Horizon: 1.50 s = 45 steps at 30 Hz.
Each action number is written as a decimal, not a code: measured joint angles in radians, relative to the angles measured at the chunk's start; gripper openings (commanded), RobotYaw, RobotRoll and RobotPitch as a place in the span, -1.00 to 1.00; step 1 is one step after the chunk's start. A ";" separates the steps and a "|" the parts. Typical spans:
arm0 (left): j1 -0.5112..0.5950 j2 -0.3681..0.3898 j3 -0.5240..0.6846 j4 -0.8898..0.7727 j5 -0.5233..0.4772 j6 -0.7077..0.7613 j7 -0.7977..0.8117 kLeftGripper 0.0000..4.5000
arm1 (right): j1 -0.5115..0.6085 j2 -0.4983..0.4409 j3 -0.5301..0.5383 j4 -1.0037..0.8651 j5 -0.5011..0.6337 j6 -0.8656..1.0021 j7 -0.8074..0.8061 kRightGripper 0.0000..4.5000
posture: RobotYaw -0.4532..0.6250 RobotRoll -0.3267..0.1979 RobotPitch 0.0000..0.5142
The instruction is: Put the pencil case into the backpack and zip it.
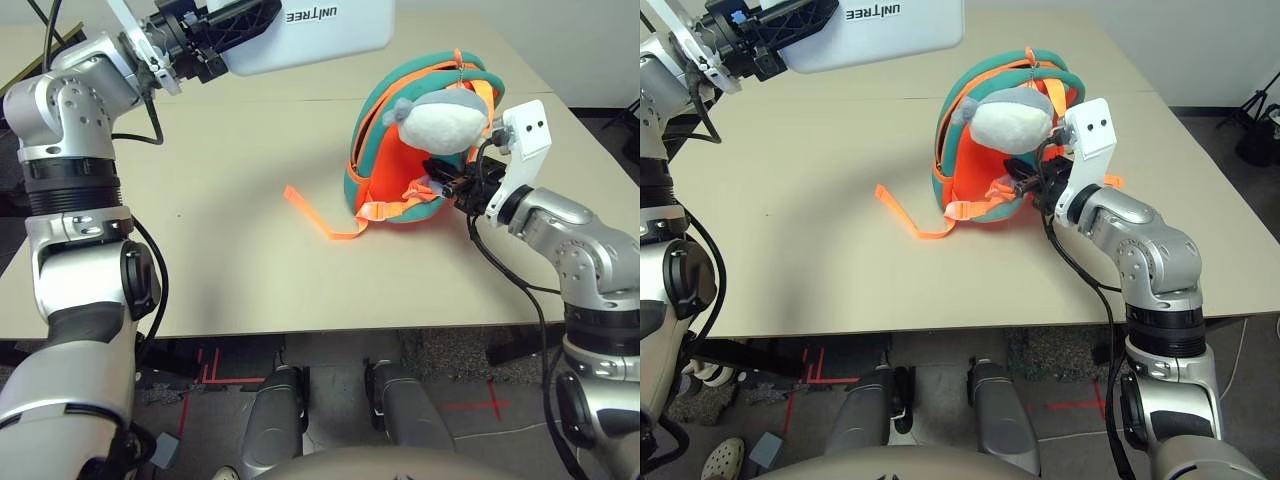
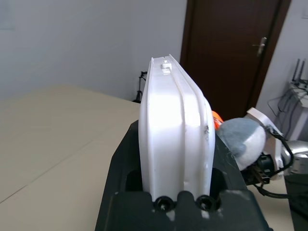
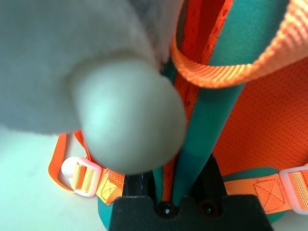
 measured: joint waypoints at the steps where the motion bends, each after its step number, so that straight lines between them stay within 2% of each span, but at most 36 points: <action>1: 0.000 -0.002 -0.007 0.000 0.001 0.000 -0.006 -0.46 | -0.003 0.001 0.001 0.005 -0.001 -0.003 0.001 -0.91 | -0.52 0.25 -0.55; 10: 0.000 -0.019 -0.056 0.001 0.007 -0.003 -0.045 -0.46 | -0.012 0.013 0.017 0.024 -0.016 -0.014 0.006 -0.91 | -0.53 0.25 -0.54; 16: 0.001 -0.030 -0.163 0.052 0.122 -0.102 -0.087 -0.46 | -0.016 0.013 0.020 0.029 -0.022 -0.015 0.007 -0.91 | -0.54 0.25 -0.53; 25: -0.009 -0.059 -0.187 0.118 0.175 -0.161 -0.121 -0.46 | -0.023 0.014 0.020 0.031 -0.023 -0.015 0.008 -0.91 | -0.54 0.25 -0.53; 30: -0.018 -0.144 -0.250 0.207 0.243 -0.213 -0.139 -0.46 | -0.028 0.016 0.020 0.041 -0.033 -0.020 0.009 -0.91 | -0.51 0.25 -0.51; 36: -0.141 -0.308 -0.280 0.537 0.353 -0.386 -0.119 -0.46 | -0.043 0.033 0.026 0.064 -0.045 -0.036 0.013 -0.91 | -0.55 0.25 -0.51; 39: -0.195 -0.348 -0.274 0.659 0.386 -0.449 -0.106 -0.46 | -0.045 0.035 0.028 0.064 -0.045 -0.042 0.020 -0.91 | -0.56 0.25 -0.52; 45: -0.225 -0.383 -0.245 0.771 0.421 -0.516 -0.093 -0.46 | -0.047 0.040 0.029 0.063 -0.055 -0.043 0.022 -0.91 | -0.56 0.25 -0.52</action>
